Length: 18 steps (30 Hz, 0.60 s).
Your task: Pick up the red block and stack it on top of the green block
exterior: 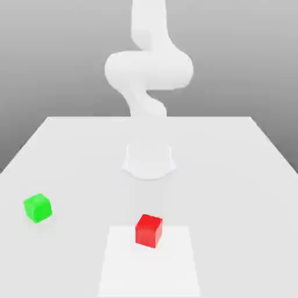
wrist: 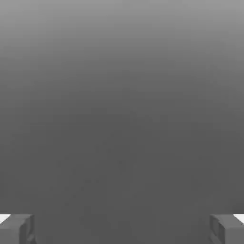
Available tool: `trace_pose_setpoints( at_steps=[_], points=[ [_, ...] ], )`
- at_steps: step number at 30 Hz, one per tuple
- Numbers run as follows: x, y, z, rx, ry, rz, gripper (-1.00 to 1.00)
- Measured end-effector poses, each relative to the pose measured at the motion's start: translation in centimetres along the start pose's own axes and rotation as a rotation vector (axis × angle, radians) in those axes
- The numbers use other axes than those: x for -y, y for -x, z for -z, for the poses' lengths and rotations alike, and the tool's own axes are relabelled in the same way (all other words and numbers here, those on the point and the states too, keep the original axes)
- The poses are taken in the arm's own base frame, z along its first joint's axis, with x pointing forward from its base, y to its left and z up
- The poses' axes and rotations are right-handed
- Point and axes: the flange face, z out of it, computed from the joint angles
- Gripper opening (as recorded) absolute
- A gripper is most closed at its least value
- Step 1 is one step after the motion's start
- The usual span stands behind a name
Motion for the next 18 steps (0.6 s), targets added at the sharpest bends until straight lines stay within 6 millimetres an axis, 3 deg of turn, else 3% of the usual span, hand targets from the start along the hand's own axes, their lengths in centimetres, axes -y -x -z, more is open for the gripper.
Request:
trace_pose_setpoints(
  at_steps=[4,9,13,18],
  points=[
    [-2.7,2.6,-9.9,0.093,0.118,-0.065,0.00],
    [-8.2,7.6,-20.1,0.200,0.270,-0.146,0.00],
    [-14.1,12.9,-26.5,0.285,0.406,-0.216,0.00],
    [-22.9,20.9,-32.3,0.385,0.583,-0.303,0.00]
  ],
)
